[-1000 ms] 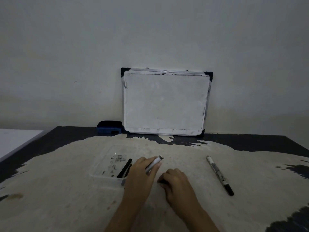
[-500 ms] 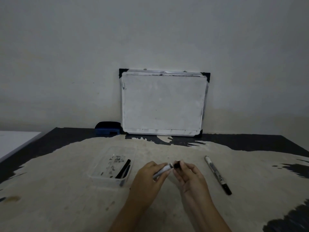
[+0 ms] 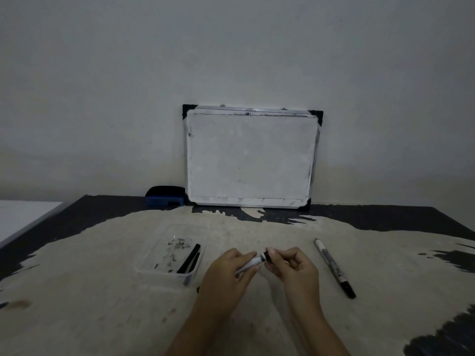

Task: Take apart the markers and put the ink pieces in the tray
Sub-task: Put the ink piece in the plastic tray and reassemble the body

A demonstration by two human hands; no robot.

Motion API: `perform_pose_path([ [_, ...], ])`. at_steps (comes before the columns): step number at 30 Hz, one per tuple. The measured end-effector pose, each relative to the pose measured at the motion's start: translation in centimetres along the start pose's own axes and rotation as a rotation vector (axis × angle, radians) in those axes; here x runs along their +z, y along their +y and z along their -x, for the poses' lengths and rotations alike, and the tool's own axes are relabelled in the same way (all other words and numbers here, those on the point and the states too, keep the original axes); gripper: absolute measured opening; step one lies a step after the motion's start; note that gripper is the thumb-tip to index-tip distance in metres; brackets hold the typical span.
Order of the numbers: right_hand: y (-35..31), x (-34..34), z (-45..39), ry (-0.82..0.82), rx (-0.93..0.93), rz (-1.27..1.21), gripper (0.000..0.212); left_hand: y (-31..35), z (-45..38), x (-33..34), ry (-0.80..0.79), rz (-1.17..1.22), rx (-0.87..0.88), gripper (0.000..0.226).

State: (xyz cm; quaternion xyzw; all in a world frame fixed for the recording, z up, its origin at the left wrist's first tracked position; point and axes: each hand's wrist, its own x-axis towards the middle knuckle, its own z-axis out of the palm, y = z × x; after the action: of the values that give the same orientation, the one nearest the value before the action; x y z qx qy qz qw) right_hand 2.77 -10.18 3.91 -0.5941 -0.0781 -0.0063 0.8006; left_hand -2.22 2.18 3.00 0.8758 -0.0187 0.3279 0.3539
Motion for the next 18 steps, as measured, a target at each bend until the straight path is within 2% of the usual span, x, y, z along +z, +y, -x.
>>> perform_pose_path([
  [8, 0.0, 0.9, 0.7, -0.034, -0.096, 0.041, 0.013, 0.1, 0.0, 0.2, 0.039, -0.003, 0.010, 0.031],
  [13, -0.1, 1.3, 1.1, -0.031, -0.104, 0.037, 0.024, 0.1, 0.1, 0.3, 0.037, -0.021, 0.033, 0.021],
  [18, 0.1, 1.0, 1.0, 0.003, -0.084, 0.031, 0.019, 0.0, 0.2, 0.5, 0.031, -0.032, 0.040, 0.024],
])
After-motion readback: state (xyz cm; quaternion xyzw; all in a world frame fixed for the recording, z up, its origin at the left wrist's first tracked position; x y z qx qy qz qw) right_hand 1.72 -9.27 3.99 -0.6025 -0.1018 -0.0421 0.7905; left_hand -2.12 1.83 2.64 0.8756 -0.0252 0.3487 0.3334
